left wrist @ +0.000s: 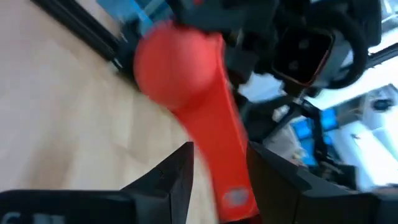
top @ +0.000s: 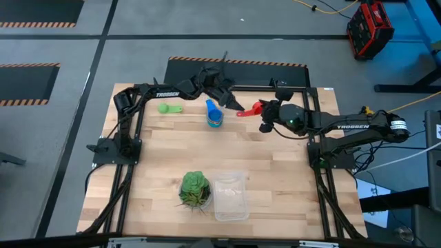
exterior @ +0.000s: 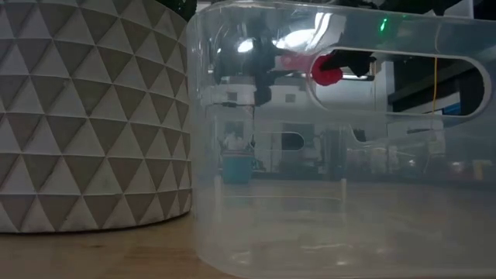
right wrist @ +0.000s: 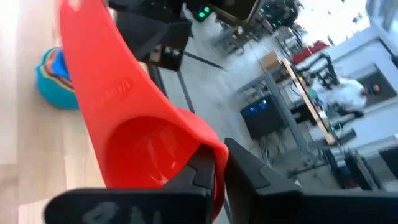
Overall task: Nest measuring cups in basket
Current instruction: Stack the red measuring cup on top of the blue measuring cup
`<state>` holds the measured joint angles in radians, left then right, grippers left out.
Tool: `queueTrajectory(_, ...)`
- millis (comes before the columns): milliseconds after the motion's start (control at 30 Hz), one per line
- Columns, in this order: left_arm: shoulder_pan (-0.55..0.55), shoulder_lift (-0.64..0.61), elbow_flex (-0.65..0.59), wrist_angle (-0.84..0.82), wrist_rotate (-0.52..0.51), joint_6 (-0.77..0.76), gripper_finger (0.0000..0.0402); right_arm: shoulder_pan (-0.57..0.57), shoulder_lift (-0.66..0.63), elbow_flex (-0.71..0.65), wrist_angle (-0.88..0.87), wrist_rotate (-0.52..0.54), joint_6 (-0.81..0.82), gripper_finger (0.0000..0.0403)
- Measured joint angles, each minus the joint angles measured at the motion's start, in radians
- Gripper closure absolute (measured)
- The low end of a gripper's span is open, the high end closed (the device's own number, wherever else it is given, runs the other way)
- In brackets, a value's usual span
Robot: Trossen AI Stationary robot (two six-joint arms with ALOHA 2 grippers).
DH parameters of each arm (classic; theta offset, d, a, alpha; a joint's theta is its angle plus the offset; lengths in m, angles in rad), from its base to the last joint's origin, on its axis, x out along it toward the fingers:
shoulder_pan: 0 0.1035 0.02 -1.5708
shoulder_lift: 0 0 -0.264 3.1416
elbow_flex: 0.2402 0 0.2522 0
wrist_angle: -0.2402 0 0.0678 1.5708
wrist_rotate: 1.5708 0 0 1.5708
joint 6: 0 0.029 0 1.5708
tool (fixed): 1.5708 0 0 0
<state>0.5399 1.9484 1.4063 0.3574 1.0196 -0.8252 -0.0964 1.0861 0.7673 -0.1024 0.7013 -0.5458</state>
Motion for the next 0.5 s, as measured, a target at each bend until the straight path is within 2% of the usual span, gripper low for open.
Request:
queueTrajectory(67,0.032,0.001,0.0,0.025,-0.01,0.029,0.0261,-0.009,-0.002,0.002,0.003,0.009,0.054,0.0386)
queueTrajectory(300,0.144,0.002,0.0,0.043,0.013,0.152,0.0261,-0.094,-0.002,0.003,-0.002,-0.08,0.286,0.0386)
queueTrajectory(500,0.206,0.002,0.0,0.044,-0.012,0.321,0.0261,-0.171,-0.002,0.002,0.049,-0.141,0.496,0.0386)
